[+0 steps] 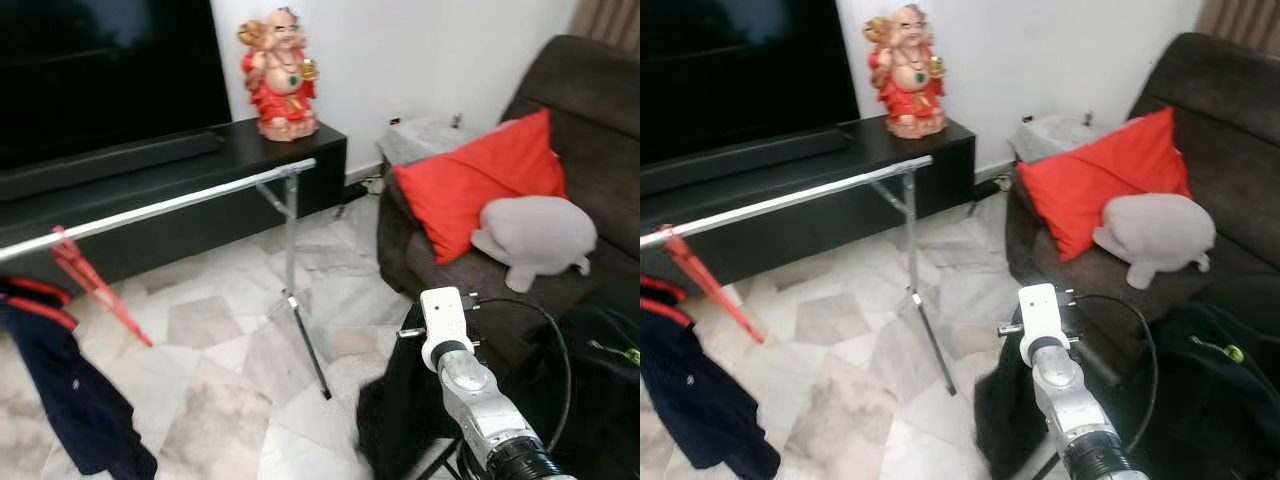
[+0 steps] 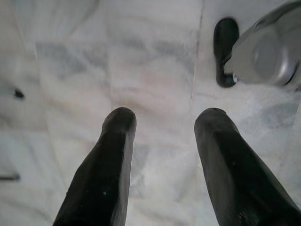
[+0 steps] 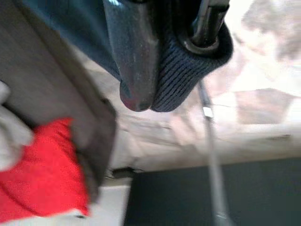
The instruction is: Hang hanger
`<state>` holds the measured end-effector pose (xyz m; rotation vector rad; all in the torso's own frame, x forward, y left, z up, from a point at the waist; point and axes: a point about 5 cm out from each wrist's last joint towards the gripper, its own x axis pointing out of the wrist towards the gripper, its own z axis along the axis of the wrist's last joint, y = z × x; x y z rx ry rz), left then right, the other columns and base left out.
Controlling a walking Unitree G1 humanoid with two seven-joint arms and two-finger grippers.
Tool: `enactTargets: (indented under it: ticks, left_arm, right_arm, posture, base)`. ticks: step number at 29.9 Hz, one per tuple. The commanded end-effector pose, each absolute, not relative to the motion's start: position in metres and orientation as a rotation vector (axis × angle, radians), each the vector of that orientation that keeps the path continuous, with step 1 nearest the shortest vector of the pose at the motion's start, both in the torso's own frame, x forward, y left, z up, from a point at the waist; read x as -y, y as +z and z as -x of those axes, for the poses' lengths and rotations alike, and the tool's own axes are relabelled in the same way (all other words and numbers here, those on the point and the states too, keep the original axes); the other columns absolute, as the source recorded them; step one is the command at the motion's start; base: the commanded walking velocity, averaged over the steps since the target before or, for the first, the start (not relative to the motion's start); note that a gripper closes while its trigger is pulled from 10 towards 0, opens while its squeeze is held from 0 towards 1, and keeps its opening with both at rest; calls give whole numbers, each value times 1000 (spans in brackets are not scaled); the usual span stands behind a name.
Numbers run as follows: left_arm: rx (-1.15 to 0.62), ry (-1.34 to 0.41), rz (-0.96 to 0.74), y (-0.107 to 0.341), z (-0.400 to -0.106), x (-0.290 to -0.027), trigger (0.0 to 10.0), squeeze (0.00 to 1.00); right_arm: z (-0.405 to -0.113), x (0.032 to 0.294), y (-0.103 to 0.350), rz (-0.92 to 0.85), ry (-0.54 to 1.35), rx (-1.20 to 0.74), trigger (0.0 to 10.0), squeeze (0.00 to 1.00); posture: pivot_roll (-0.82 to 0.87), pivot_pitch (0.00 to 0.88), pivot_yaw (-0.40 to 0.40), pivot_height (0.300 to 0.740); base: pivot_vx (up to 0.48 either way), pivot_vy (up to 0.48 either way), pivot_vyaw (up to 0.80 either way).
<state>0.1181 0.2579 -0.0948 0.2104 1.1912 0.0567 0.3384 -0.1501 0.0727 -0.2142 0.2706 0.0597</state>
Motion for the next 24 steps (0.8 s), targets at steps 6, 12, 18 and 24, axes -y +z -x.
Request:
enactTargets:
  ticks: [6, 12, 18, 24]
  left_arm:
    - [-1196, 99, -187, -96, -112, -261, 10000, 0]
    - [-1188, 112, -171, -96, -111, -260, 10000, 0]
    - [-1185, 119, -159, -97, -111, -259, 10000, 0]
    - [-1181, 122, -148, -97, -111, -257, 10000, 0]
  right_arm:
    - [-341, 148, 87, 194, 87, -186, 10000, 0]
    - [-343, 147, 87, 194, 95, -193, 10000, 0]
    - [-342, 144, 85, 173, 123, -196, 10000, 0]
    - [-341, 158, 76, 129, 67, -230, 10000, 0]
  posture:
    - [74, 0, 18, 740]
    - [83, 0, 6, 740]
    - [83, 0, -4, 740]
    - [85, 0, -8, 740]
  base:
    - [0, 0, 800]
    - [0, 0, 800]
    - [0, 0, 629]
    - [0, 0, 0]
